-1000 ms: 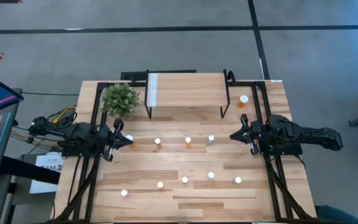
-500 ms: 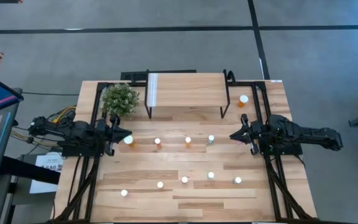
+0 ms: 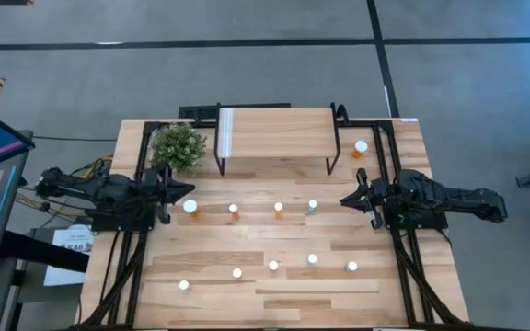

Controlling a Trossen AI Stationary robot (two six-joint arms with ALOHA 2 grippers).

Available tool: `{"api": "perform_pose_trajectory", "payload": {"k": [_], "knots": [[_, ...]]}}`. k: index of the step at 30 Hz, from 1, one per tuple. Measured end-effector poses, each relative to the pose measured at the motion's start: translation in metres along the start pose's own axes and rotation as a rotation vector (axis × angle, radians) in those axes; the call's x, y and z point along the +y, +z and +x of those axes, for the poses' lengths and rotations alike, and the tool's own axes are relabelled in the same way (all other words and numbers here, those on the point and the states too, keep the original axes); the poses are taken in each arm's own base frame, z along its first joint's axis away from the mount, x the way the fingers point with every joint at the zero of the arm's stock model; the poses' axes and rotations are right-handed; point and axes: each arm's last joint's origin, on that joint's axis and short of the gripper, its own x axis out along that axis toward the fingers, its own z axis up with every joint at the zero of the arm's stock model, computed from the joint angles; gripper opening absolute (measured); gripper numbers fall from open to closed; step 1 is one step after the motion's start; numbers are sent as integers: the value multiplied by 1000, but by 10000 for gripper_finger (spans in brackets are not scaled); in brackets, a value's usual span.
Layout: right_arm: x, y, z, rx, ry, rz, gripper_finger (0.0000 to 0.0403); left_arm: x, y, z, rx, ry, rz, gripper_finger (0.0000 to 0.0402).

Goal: Pick and place medicine bottles onto shelf by color
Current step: Put the big bottom orange pill bottle on the shelf

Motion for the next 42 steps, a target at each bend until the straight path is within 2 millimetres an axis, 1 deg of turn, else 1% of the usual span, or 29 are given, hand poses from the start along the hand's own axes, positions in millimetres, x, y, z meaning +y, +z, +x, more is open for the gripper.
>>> {"api": "perform_pose_trajectory", "payload": {"k": [3,7,14,21,25,29,31,33,36,40,42], "knots": [[0,0,0,0,0,0,61,-4,0,8,113,16,22,0],[0,0,0,0,0,0,61,-10,-5,18,210,-51,23,0],[0,0,0,0,1,0,61,-14,-14,26,298,-107,38,0],[0,0,0,0,0,0,61,-13,-17,29,322,-33,43,0],[0,0,0,0,0,0,61,-9,-22,23,436,38,-21,6],[0,0,0,0,0,0,61,-6,-13,15,529,140,-83,28],[0,0,0,0,0,0,61,-7,-11,14,552,131,-85,45],[0,0,0,0,0,0,61,-8,-12,13,558,108,-86,67],[0,0,0,0,0,0,61,-9,-12,14,553,124,-104,104],[0,0,0,0,0,0,61,-9,-15,15,574,169,-102,153],[0,0,0,0,0,0,61,-7,-17,16,569,226,-82,172]]}}
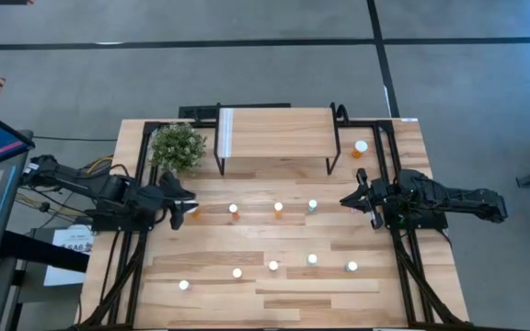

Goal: Pick and place medicine bottles onto shelf by color
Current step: Put the big bottom orange pill bottle on the shelf

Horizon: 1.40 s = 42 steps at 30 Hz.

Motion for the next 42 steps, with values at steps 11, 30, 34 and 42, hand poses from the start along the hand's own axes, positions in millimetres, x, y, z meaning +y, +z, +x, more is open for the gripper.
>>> {"api": "perform_pose_trajectory", "payload": {"k": [11,30,34,42], "knots": [[0,0,0,0,0,0,61,-2,8,1,-86,12,-143,206],[0,0,0,0,0,0,61,-32,72,-4,372,109,33,243],[0,0,0,0,0,0,61,-36,63,12,515,171,32,289],[0,0,0,0,0,0,61,-35,49,27,695,301,68,354]]}}
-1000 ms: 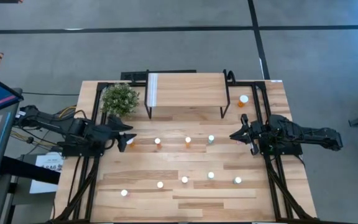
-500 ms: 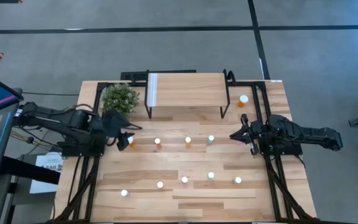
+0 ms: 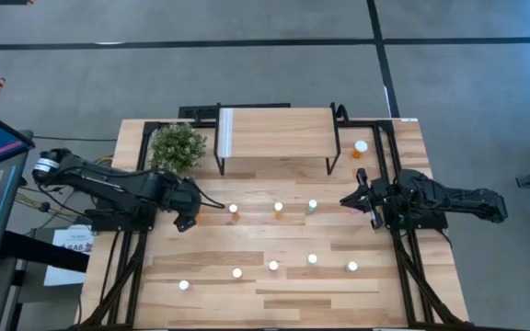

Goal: Pick and place medicine bottles onto shelf by color
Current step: Put the big bottom orange pill bottle on the shelf

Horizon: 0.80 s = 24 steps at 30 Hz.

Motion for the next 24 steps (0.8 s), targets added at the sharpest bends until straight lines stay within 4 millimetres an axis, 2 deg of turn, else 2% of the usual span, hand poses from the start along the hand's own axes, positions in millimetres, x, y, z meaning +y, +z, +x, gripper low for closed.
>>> {"api": "perform_pose_trajectory", "payload": {"k": [7,16,24], "knots": [[0,0,0,0,0,0,61,7,-11,14,46,-29,-37,359],[0,0,0,0,0,0,61,22,-28,25,-68,-106,-137,359],[0,0,0,0,0,0,61,26,-32,45,-87,-122,-179,359]]}}
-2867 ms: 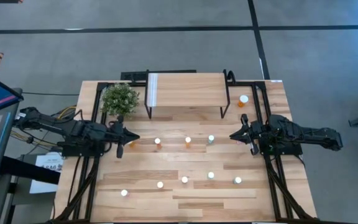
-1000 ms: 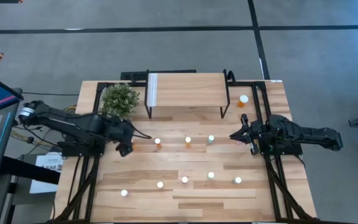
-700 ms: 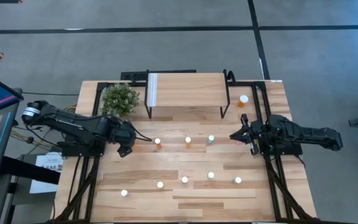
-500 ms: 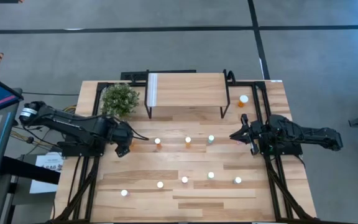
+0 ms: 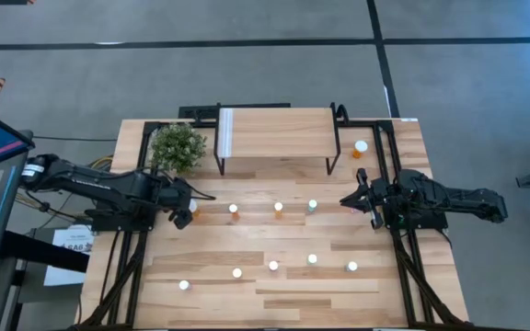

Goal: Pick and place medicine bottles onto shelf by color
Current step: Put the big bottom orange pill bottle on the shelf

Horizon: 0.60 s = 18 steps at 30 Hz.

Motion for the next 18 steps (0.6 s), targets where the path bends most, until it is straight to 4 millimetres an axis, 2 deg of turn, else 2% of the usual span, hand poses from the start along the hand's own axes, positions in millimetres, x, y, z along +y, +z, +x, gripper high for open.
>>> {"api": "perform_pose_trajectory", "payload": {"k": [5,12,18], "knots": [[0,0,0,0,0,0,61,2,0,7,-18,-3,-20,359],[0,0,0,0,0,0,61,2,2,8,-52,15,-5,357],[0,0,0,0,0,0,61,1,3,8,-59,6,-6,311]]}}
